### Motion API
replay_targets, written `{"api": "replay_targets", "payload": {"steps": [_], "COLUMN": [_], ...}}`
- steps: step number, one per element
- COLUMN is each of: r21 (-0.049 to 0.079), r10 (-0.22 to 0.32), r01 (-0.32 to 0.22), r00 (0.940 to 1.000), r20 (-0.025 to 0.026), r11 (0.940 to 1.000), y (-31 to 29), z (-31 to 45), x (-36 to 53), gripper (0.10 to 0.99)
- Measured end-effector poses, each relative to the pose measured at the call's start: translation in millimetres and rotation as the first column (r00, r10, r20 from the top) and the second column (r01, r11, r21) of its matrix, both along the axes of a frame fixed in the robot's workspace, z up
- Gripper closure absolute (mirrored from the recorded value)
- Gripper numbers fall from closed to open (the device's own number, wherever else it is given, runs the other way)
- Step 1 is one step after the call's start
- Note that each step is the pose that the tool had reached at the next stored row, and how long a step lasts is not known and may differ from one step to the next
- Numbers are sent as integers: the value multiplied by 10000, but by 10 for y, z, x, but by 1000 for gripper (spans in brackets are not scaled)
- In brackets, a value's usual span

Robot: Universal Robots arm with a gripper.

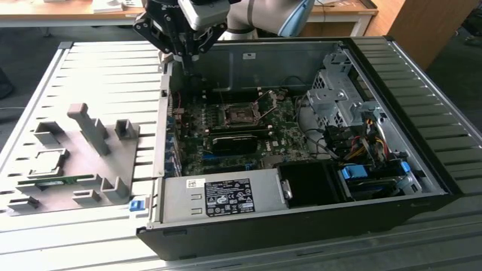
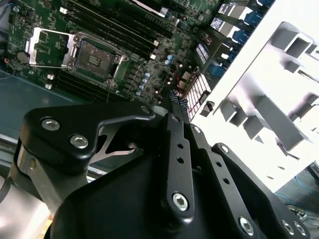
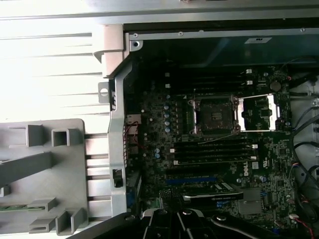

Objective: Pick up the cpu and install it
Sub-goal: 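Reach for the cpu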

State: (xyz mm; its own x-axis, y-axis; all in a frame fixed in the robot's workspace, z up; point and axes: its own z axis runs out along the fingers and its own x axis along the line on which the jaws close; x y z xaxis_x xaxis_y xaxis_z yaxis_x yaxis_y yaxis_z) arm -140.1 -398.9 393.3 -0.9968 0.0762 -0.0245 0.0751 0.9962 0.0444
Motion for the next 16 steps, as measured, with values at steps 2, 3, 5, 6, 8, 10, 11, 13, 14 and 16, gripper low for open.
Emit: {"api": "replay_targets", "payload": {"steps": [2, 3, 5, 6, 8, 10, 11, 13, 14, 16], "r21": [0, 0, 0, 0, 0, 0, 0, 0, 0, 0], "r10": [0, 0, 0, 0, 0, 0, 0, 0, 0, 0], "r01": [0, 0, 0, 0, 0, 0, 0, 0, 0, 0], "r00": [10000, 10000, 10000, 10000, 10000, 10000, 10000, 10000, 10000, 10000], "r20": [0, 0, 0, 0, 0, 0, 0, 0, 0, 0], "r11": [10000, 10000, 10000, 10000, 10000, 10000, 10000, 10000, 10000, 10000], "y": [0, 0, 0, 0, 0, 0, 0, 0, 0, 0], "z": [0, 0, 0, 0, 0, 0, 0, 0, 0, 0], "x": [-4, -6, -10, -12, -16, -22, -25, -29, -31, -35], "gripper": [980, 980, 980, 980, 980, 980, 980, 980, 980, 980]}}
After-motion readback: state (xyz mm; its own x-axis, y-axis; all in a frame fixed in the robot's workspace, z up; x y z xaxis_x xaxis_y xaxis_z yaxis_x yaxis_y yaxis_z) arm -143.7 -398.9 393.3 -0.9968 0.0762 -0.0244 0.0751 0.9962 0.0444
